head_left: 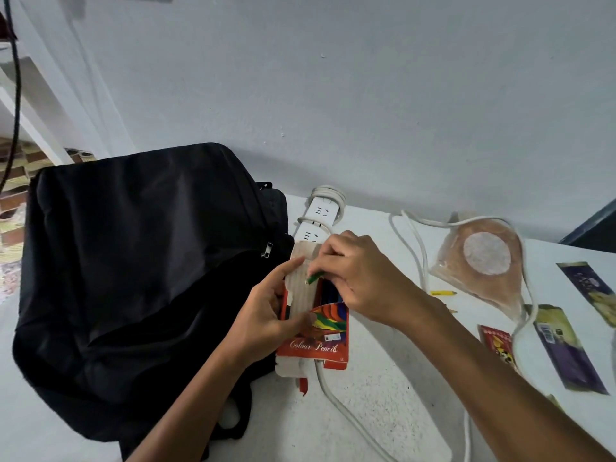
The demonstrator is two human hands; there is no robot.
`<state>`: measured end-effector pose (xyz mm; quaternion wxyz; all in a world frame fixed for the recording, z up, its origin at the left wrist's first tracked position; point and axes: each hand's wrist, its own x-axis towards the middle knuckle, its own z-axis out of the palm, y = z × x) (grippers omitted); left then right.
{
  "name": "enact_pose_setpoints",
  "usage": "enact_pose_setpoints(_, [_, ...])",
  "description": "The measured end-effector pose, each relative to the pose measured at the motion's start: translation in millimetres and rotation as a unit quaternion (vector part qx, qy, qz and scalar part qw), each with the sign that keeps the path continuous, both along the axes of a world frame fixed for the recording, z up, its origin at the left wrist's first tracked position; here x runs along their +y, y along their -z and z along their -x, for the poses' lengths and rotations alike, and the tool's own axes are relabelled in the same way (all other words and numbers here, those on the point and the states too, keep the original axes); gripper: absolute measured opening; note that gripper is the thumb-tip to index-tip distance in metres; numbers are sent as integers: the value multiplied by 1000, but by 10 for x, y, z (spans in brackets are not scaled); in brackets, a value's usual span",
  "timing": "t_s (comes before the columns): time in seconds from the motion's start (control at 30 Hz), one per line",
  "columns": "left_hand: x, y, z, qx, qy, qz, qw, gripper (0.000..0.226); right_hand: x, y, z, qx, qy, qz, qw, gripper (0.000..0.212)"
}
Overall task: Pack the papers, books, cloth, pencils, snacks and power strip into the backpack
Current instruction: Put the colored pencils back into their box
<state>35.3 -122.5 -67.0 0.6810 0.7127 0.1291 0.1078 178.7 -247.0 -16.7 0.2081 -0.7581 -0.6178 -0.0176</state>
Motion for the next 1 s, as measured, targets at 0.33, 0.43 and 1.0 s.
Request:
enact_pose_setpoints(0.33, [14, -19, -6, -30, 10, 12, 999, 73, 91, 127, 11, -151, -83, 20, 985, 14])
enact_pose_setpoints(0.43, [21, -19, -6, -30, 10, 27, 999, 73, 67, 122, -1, -131, -98, 35, 986, 15])
enact_pose_setpoints(1.0, [17, 41, -12, -20, -12, 20, 1000, 81, -205, 214, 184, -53, -93, -4, 994, 31])
